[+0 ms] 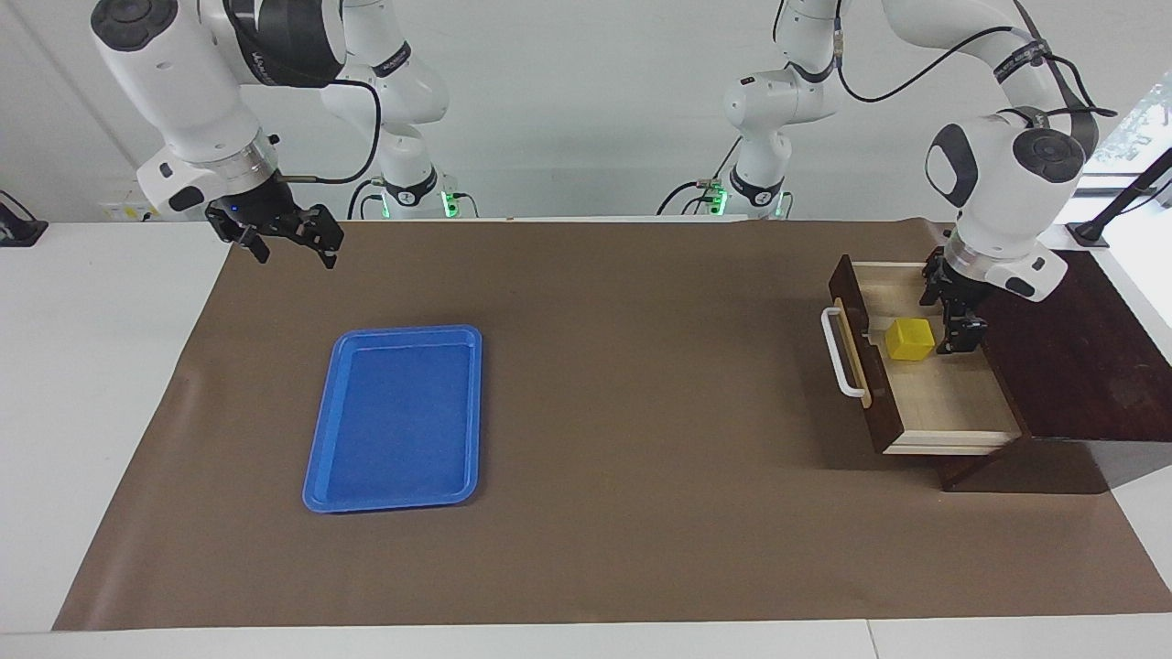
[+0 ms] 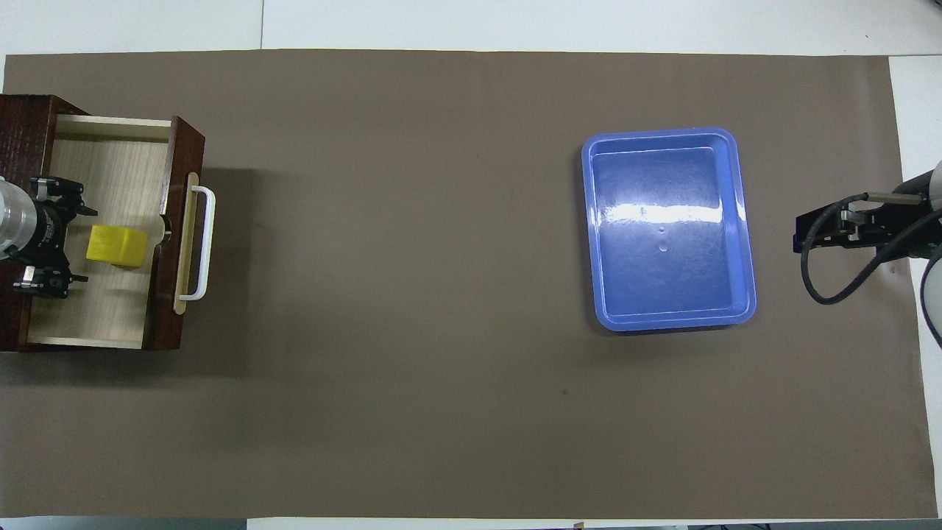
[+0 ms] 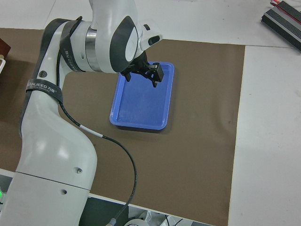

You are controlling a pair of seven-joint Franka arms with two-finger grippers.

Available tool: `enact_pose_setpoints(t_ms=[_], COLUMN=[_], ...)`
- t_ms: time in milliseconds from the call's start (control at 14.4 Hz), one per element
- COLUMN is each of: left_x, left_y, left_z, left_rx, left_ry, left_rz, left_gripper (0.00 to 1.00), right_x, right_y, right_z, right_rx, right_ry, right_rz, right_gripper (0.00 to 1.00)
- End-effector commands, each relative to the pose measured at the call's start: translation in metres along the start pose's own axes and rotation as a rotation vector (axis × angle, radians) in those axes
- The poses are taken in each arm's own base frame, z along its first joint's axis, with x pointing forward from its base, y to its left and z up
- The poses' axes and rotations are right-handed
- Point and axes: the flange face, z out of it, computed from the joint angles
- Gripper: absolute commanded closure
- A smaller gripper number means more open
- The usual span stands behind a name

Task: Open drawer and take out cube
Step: 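Grasp the yellow cube in the drawer with the left gripper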

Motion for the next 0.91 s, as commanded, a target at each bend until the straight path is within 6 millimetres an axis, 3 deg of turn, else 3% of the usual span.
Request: enact_pose_setpoints(t_ms=[0, 209, 279, 348, 488, 557, 697, 836], left_x=[-0.002, -0.004, -0.005, -0.006, -0.004, -0.002, 0.000, 0.000], left_y=[-0.008, -0.007, -0.009, -0.009, -0.009, -0.008, 0.001, 0.020], left_z=[0.001, 0.001, 0.004, 0.005, 0.005, 0.005, -0.005, -0.030], left_rx=[-0.032, -0.040, -0.034, -0.034, -0.033, -0.033, -0.032, 0.015], left_ry=[-0.034, -0.043, -0.044, -0.045, -0.045, -0.044, -0.047, -0.066], left_rz=[-0.066, -0.068, -0.067, -0.064, -0.068, -0.070, -0.079, -0.084], left_gripper=[0.00, 0.00, 0.08, 0.26, 0.81, 1.00, 1.00, 1.00], right_x=[-0.011, -0.014, -0.013, -0.012, -0.007, -0.002, 0.003, 0.010], right_y=[-0.004, -0.012, -0.017, -0.029, -0.043, -0.050, -0.072, -0.091], right_z=[0.010, 0.022, 0.025, 0.030, 0.041, 0.046, 0.059, 0.070], right_rx=[0.010, 0.083, 0.109, 0.133, 0.179, 0.228, 0.263, 0.320], right_ry=[0.002, -0.019, -0.038, -0.060, -0.109, -0.136, -0.181, -0.233], right_rz=[0.110, 0.259, 0.330, 0.375, 0.497, 0.586, 0.674, 0.819], right_gripper=[0.00, 0.00, 0.00, 0.00, 0.00, 0.00, 0.00, 0.00])
